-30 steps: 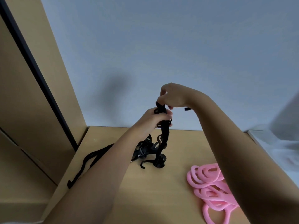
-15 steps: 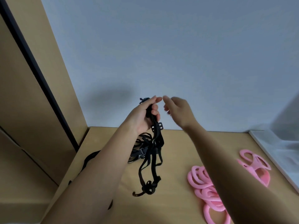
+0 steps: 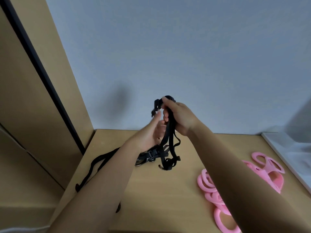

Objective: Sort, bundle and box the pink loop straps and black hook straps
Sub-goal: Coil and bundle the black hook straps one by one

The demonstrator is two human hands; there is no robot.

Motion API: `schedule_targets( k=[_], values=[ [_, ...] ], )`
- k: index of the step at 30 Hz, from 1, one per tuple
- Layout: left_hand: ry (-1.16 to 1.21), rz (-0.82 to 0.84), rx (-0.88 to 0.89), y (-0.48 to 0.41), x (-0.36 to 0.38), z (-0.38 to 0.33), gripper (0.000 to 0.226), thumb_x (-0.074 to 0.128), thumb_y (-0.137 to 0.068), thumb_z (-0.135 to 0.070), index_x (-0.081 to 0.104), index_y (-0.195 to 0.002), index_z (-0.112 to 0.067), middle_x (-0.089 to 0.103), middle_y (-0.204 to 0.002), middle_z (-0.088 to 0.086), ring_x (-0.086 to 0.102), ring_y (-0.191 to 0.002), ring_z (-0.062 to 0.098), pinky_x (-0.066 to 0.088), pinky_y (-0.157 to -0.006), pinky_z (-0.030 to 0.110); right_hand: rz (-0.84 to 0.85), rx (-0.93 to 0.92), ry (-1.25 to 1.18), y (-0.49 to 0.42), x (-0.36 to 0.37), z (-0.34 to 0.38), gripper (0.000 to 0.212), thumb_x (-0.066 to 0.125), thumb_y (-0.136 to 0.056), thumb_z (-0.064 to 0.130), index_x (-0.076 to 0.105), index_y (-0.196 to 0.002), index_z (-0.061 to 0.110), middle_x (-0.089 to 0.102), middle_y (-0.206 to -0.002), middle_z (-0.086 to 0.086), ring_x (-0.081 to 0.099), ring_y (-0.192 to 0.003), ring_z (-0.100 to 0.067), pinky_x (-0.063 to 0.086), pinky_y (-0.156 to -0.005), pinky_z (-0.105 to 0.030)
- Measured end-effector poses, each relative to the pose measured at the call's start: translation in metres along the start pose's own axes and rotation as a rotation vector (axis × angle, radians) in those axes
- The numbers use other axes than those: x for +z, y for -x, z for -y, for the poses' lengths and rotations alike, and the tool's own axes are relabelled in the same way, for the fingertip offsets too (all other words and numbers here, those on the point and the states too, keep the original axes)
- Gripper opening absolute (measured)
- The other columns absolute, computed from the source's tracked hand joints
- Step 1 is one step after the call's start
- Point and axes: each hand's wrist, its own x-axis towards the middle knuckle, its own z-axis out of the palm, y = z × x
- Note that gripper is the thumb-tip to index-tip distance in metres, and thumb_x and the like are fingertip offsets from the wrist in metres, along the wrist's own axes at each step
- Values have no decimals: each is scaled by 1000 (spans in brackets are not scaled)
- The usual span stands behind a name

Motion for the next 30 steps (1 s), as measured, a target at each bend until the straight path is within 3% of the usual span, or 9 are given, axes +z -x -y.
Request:
schedule_targets(
  k=[2, 5, 9, 12, 14, 17, 21, 24, 30],
  values=[
    [-99, 96, -74, 8, 2, 15, 42, 52, -83, -59, 68, -83, -20, 64, -85, -3, 55, -82, 14, 37, -90, 41, -81, 33, -149, -4, 2, 7, 28, 51, -96, 24, 51, -74, 7, 44, -50, -3, 42, -42, -14, 43, -49, -24],
    [-129, 12, -101, 17, 15, 13, 23, 58, -91, -32, 67, -81, -13, 69, -79, 3, 67, -81, 17, 43, -100, 46, -147, 103, -162, -13, -5, 5, 22, 51, -96, 24, 50, -83, 7, 48, -61, -5, 47, -56, -18, 47, -63, -29],
    [161, -68, 16, 15, 27, -16, 21, 44, -98, -21, 61, -92, -10, 55, -60, -2, 54, -52, 10, 55, -74, 32, 70, 227, -60, -4, -18, -18, 53, 38, -93, 55, 49, -62, 14, 42, -47, 0, 45, -50, -21, 42, -58, -29],
    [347, -130, 85, 9, 26, -34, 21, 42, -99, -19, 60, -98, -9, 51, -60, -2, 48, -46, 9, 53, -61, 27, 236, 227, -181, 13, -26, -43, 62, 46, -78, 72, 58, -88, 12, 57, -78, -3, 57, -72, -20, 47, -69, -29],
    [410, -195, 126, 4, 26, -41, 20, 41, -99, -18, 59, -97, -9, 51, -59, -1, 48, -45, 9, 53, -61, 27, 330, 200, -144, 20, -28, -55, 77, 63, -65, 71, 58, -112, 11, 61, -96, -8, 60, -87, -23, 49, -78, -32],
    [533, -290, 175, -2, 22, -48, 19, 39, -99, -15, 56, -94, -9, 53, -57, 0, 51, -44, 9, 52, -65, 29, 382, 155, -73, 27, -26, -56, 54, 72, -66, 58, 69, -96, 14, 67, -87, -4, 63, -76, -14, 51, -68, -24],
    [663, -336, 224, -5, 9, -52, 26, 32, -101, -11, 53, -85, -8, 61, -59, 2, 60, -50, 11, 51, -67, 32, 274, 113, -17, 32, -27, -47, 23, 56, -82, 35, 60, -72, 15, 56, -64, 2, 49, -55, -9, 35, -45, -16],
    [824, -412, 307, -5, -8, -59, 31, 25, -99, -6, 48, -79, -8, 55, -55, 1, 52, -47, 12, 47, -73, 33, 208, 119, 42, 36, -27, -43, 20, 55, -91, 29, 63, -86, 12, 47, -63, 3, 40, -54, -7, 20, -41, -15],
    [886, -583, 380, -6, -31, -59, 32, 21, -96, -4, 46, -78, -10, 39, -59, 0, 36, -42, 13, 40, -63, 27, -180, 100, 265, 31, -18, -30, 16, 55, -94, 21, 60, -85, 8, 43, -65, 0, 36, -50, -9, 21, -37, -16]
  ],
)
